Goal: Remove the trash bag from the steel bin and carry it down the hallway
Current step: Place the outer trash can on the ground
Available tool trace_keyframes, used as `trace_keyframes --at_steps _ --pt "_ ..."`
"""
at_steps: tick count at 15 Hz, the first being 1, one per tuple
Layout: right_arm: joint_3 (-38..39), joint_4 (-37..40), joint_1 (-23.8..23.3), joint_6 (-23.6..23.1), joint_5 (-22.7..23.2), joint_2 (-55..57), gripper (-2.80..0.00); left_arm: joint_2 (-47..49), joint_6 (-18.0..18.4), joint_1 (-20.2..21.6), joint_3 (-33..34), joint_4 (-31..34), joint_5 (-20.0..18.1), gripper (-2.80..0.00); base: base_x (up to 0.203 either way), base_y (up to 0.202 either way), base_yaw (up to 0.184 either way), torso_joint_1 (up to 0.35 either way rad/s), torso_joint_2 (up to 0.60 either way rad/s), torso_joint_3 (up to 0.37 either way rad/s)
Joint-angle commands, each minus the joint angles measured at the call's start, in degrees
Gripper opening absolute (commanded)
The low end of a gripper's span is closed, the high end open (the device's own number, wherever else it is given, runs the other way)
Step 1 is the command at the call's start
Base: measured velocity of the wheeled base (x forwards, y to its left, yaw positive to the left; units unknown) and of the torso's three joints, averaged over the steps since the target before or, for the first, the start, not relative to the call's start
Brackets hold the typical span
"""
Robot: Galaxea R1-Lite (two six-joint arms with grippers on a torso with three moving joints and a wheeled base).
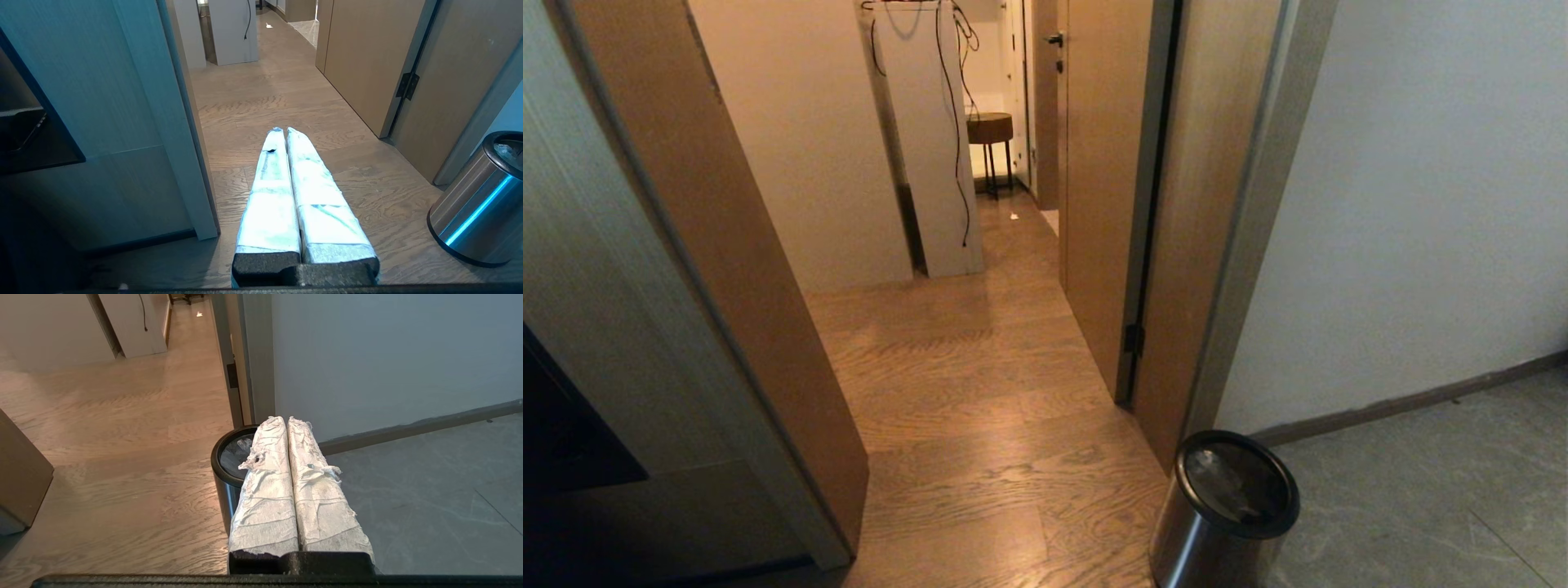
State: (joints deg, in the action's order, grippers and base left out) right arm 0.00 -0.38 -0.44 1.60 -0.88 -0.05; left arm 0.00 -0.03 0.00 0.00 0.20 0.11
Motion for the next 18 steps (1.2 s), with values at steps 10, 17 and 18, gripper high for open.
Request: trace_keyframes --at_steps 10,17,18 --pt "0.1 0.0 0.0 0.1 0.0 0.0 -2.80 0.0 -0.1 0.0 0.0 0.0 0.1 -2.80 0.000 0.000 0.000 0.000 0.00 -0.058" --pt "0.1 0.1 0.0 -0.2 0.2 0.0 -2.80 -0.1 0.1 0.0 0.0 0.1 0.1 -2.80 0.000 0.000 0.000 0.001 0.00 -0.196" --pt "0.1 0.0 0.0 -0.3 0.2 0.0 -2.80 -0.1 0.1 0.0 -0.1 0.1 0.1 -2.80 0.000 0.000 0.000 0.006 0.00 -0.203"
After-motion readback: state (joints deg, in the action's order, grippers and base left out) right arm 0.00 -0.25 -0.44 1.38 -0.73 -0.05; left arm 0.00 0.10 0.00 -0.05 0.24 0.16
